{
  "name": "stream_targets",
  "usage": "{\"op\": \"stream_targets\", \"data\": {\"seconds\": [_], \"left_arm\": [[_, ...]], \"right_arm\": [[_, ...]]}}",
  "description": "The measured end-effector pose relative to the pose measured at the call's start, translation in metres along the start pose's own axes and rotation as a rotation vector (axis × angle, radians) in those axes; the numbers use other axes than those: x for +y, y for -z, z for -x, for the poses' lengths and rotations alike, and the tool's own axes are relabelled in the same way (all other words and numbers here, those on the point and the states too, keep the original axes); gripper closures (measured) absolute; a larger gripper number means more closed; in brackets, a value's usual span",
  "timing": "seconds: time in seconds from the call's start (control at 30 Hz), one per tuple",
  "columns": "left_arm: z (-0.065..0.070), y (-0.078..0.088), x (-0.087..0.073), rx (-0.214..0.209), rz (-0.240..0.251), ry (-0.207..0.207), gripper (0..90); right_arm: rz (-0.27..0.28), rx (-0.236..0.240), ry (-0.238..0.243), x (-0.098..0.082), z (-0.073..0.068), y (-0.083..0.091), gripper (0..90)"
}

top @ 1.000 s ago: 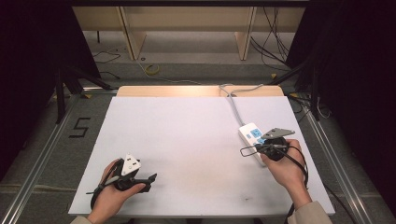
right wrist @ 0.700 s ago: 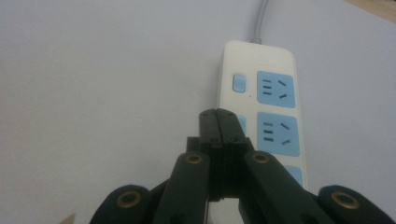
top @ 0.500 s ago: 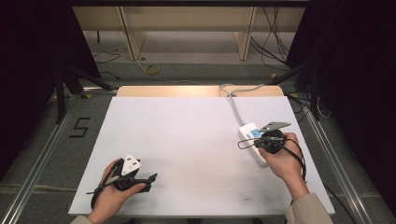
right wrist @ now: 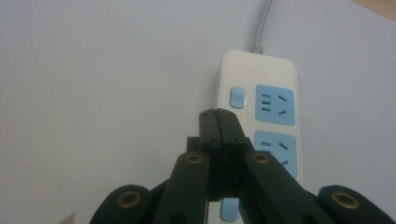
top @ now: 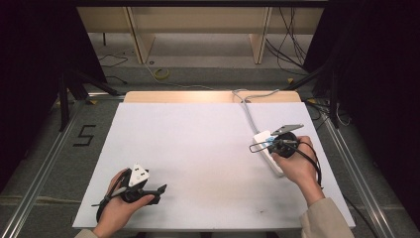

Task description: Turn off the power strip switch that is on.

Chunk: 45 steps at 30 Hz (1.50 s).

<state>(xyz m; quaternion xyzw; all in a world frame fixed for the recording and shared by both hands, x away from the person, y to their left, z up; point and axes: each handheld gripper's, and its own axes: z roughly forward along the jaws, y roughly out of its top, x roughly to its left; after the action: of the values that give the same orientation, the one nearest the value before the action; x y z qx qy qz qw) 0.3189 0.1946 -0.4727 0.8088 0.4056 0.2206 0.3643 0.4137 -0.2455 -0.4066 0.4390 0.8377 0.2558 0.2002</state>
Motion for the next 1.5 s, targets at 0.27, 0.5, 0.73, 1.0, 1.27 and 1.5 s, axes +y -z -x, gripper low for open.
{"op": "stream_targets", "data": {"seconds": [0.27, 0.5, 0.73, 1.0, 1.27, 1.5], "left_arm": [[0.001, 0.000, 0.002, 0.000, 0.000, -0.006, 19.4], [0.001, 0.000, 0.002, -0.003, 0.001, -0.006, 19.3], [0.002, -0.001, 0.002, -0.003, 0.001, -0.011, 19.3], [0.004, -0.001, 0.002, -0.003, 0.001, -0.018, 19.3], [0.004, -0.001, 0.002, -0.004, -0.001, -0.016, 19.3], [0.004, -0.001, 0.002, -0.005, -0.003, -0.021, 19.3]], "right_arm": [[-0.011, -0.008, -0.014, 0.000, 0.004, -0.004, 90.0], [-0.016, -0.012, -0.025, 0.000, 0.007, -0.005, 90.0], [-0.022, -0.003, -0.028, 0.002, 0.006, -0.010, 90.0], [-0.032, -0.004, -0.033, 0.003, 0.008, -0.012, 90.0], [-0.038, -0.004, -0.035, 0.008, 0.010, -0.012, 90.0], [-0.045, -0.005, -0.036, 0.010, 0.011, -0.015, 90.0]]}}
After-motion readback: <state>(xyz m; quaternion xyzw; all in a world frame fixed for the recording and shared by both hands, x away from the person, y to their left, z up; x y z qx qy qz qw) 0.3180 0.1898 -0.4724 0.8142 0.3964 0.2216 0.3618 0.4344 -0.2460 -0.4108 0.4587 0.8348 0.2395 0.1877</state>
